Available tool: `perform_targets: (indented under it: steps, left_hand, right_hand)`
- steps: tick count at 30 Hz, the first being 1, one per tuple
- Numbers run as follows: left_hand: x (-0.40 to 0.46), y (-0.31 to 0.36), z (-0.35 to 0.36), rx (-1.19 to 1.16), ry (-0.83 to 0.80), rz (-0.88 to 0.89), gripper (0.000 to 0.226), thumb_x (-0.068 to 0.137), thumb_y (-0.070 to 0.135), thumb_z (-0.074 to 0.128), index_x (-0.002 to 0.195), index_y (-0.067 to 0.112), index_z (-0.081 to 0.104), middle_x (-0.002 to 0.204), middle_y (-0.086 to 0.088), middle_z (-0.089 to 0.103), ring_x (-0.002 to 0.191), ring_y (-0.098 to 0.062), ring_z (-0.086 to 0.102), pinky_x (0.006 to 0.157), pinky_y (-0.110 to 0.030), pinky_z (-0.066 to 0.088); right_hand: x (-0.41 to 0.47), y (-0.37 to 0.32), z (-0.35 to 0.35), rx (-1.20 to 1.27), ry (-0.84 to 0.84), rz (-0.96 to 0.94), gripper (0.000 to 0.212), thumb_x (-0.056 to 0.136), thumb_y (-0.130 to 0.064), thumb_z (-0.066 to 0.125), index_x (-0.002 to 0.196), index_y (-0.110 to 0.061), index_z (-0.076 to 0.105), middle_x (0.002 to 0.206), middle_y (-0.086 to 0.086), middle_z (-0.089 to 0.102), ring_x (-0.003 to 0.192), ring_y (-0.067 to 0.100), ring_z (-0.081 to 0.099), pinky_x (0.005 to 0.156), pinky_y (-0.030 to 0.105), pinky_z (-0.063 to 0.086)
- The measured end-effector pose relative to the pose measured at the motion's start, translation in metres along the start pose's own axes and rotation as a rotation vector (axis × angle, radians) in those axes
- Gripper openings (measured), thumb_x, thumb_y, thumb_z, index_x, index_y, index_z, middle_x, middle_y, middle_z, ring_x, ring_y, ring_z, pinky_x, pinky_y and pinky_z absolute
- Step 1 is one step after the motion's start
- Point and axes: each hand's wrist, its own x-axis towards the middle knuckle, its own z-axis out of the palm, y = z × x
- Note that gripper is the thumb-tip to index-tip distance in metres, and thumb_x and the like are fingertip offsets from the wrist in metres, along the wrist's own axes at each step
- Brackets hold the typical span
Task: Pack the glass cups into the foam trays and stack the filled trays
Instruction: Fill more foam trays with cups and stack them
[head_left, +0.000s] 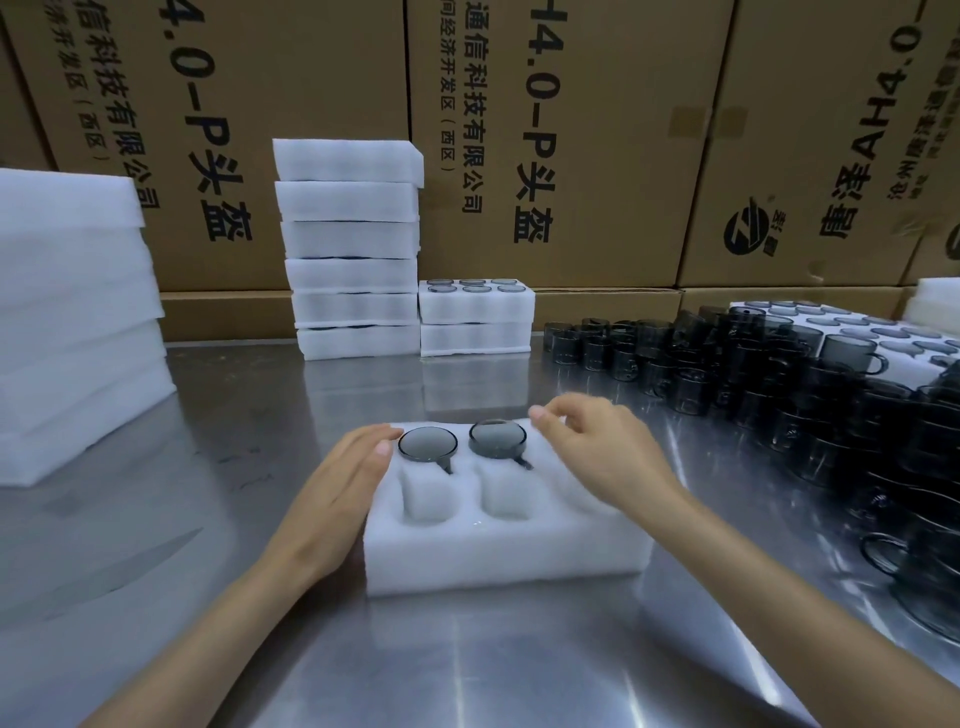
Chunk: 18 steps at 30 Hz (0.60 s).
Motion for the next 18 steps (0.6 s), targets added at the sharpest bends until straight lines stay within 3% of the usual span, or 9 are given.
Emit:
perform_targets:
  steps: [3, 6, 8, 10, 14, 18]
  left_hand:
    - [0.005, 0.018, -0.003, 0.023, 0.000, -0.002, 0.030, 0.092, 0.061, 0.034, 0.117, 0.052, 0.047, 0.131, 0.037, 0.041, 0.125, 0.019, 0.032, 0.095, 0.004, 0.021]
    - [0.005, 0.041, 0.006, 0.156, -0.182, 0.100, 0.052, 0.082, 0.070, 0.026, 0.132, 0.054, 0.030, 0.145, 0.035, 0.025, 0.133, 0.020, 0.014, 0.110, -0.007, 0.009]
    - [0.001, 0.049, 0.017, 0.357, -0.324, 0.169, 0.065, 0.078, 0.077, 0.016, 0.137, 0.051, 0.017, 0.150, 0.034, 0.011, 0.134, 0.021, -0.001, 0.110, -0.008, -0.005]
    - [-0.001, 0.051, 0.024, 0.568, -0.412, 0.211, 0.075, 0.082, 0.080, 0.011, 0.146, 0.042, 0.015, 0.151, 0.029, 0.003, 0.133, 0.020, -0.008, 0.101, -0.001, -0.015]
    - [0.001, 0.054, 0.023, 0.664, -0.444, 0.176, 0.087, 0.071, 0.077, 0.012, 0.148, 0.038, 0.021, 0.152, 0.029, 0.012, 0.136, 0.016, 0.002, 0.103, -0.009, -0.004]
    - [-0.001, 0.054, 0.024, 0.629, -0.355, 0.202, 0.078, 0.078, 0.077, 0.014, 0.145, 0.040, 0.030, 0.149, 0.029, 0.023, 0.132, 0.018, 0.010, 0.100, -0.006, 0.000]
  right_hand:
    - [0.005, 0.006, -0.005, 0.088, 0.058, -0.114, 0.031, 0.098, -0.036, 0.037, 0.122, -0.037, 0.056, 0.116, -0.018, 0.062, 0.115, 0.010, 0.053, 0.095, 0.036, 0.042]
    - [0.004, 0.007, 0.003, 0.014, -0.153, -0.234, 0.046, 0.101, -0.028, 0.030, 0.146, -0.034, 0.030, 0.151, -0.022, 0.028, 0.139, -0.002, 0.020, 0.113, 0.026, 0.018]
    - [0.003, 0.008, 0.011, -0.093, -0.275, -0.292, 0.049, 0.102, -0.029, 0.027, 0.150, -0.031, 0.019, 0.155, -0.022, 0.012, 0.142, -0.004, 0.006, 0.114, 0.023, 0.006]
    - [0.003, 0.009, 0.014, -0.172, -0.355, -0.317, 0.049, 0.102, -0.030, 0.025, 0.150, -0.028, 0.021, 0.157, -0.019, 0.011, 0.142, -0.003, 0.004, 0.111, 0.019, 0.005]
    - [0.003, 0.007, 0.013, -0.198, -0.433, -0.290, 0.045, 0.101, -0.029, 0.023, 0.146, -0.026, 0.031, 0.157, -0.017, 0.011, 0.142, -0.001, 0.007, 0.098, 0.012, 0.008]
    - [0.002, 0.007, 0.013, -0.177, -0.430, -0.274, 0.045, 0.102, -0.030, 0.023, 0.146, -0.026, 0.032, 0.157, -0.017, 0.013, 0.143, -0.001, 0.009, 0.104, 0.017, 0.011]
